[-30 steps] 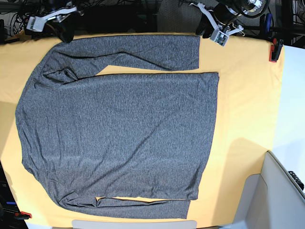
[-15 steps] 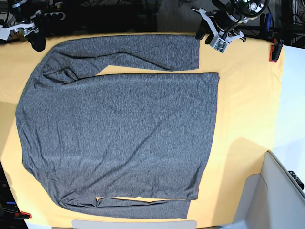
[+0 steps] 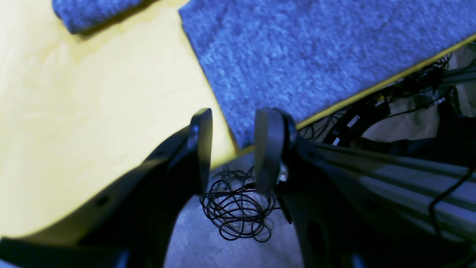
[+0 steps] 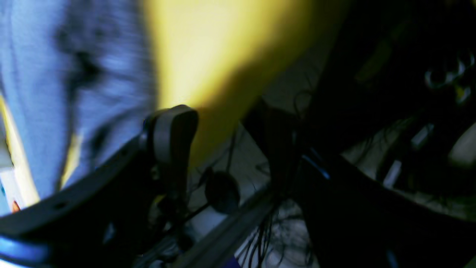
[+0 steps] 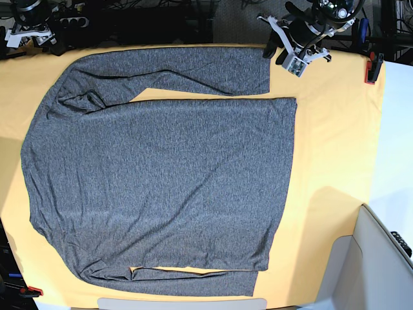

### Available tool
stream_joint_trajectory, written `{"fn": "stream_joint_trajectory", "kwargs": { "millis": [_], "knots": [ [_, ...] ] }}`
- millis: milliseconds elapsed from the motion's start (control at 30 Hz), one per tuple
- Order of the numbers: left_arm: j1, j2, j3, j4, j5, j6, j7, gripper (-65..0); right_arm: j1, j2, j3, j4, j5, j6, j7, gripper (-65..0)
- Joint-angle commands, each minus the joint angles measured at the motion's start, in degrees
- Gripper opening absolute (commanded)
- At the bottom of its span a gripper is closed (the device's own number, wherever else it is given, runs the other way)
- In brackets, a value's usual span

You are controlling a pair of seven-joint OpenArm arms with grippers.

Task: Fold the T-shirt properly
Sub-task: 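Move both grippers down to the shirt's collar-edge corners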

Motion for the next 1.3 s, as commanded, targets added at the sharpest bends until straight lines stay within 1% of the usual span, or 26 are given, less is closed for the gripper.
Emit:
{"fn": "stream_joint_trajectory", "kwargs": {
  "millis": [0,100,167,233,300,367,433,633,767,900,1000,1267],
  "knots": [
    [0.29,-0.39,-0.18,0.86,-0.28,-0.17,-0.68,-46.0,-1.51,-0.07,0.51,4.07,1.61,0.79,0.58,-32.3],
    [0.29,-0.39,-0.18,0.86,-0.28,-0.17,-0.68,-46.0,-3.36,-1.74,0.51,11.02,3.37,0.79,0.58,-32.4],
    [0.29,-0.39,-0.18,0.86,-0.28,-0.17,-0.68,-46.0,-3.98,-1.92,0.51,12.6,5.75,0.7,0.58,-32.4],
    [0.29,-0.39,-0.18,0.77,-0.28,-0.17,-0.68,-46.0,-3.8,-1.92,0.51,12.6,6.89,0.62,0.58,-32.4],
    [0.29,-0.39,-0.18,0.77,-0.28,-0.17,-0.68,-46.0,-3.27,-1.92,0.51,11.55,6.63,0.53,0.84,-32.4],
    [0.29,-0.39,-0.18,0.51,-0.28,-0.17,-0.68,-46.0,-0.99,-1.92,0.51,8.73,6.54,0.53,0.84,-32.4],
    [-0.15,-0.39,-0.09,0.33,-0.28,-0.17,-0.68,-46.0,0.59,-1.83,0.51,5.57,5.83,0.53,0.84,-32.4],
    [-0.5,-0.39,-0.09,-0.28,-0.28,-0.17,-0.68,-46.0,5.69,-2.0,-0.02,0.38,-0.14,0.53,0.67,-32.4],
    [-0.5,-0.39,-0.09,-0.28,-0.28,-0.17,-0.68,-46.0,6.22,-3.59,-0.11,0.47,-1.64,0.53,0.58,-32.4],
    [-0.5,-0.39,-0.09,-0.28,-0.28,-0.17,-0.68,-46.0,5.78,-3.76,-3.63,0.38,-1.81,0.53,0.58,-32.4],
    [-0.68,-0.39,-0.09,-0.28,-0.28,-0.17,-0.68,-46.0,5.25,-4.73,-6.09,0.38,-1.99,0.53,0.67,-32.4],
    [-1.2,-0.39,-0.79,-0.28,-0.37,-0.17,-0.68,-46.0,5.17,-5.61,-9.78,0.38,-6.21,0.53,0.76,-32.4]
  ]
}}
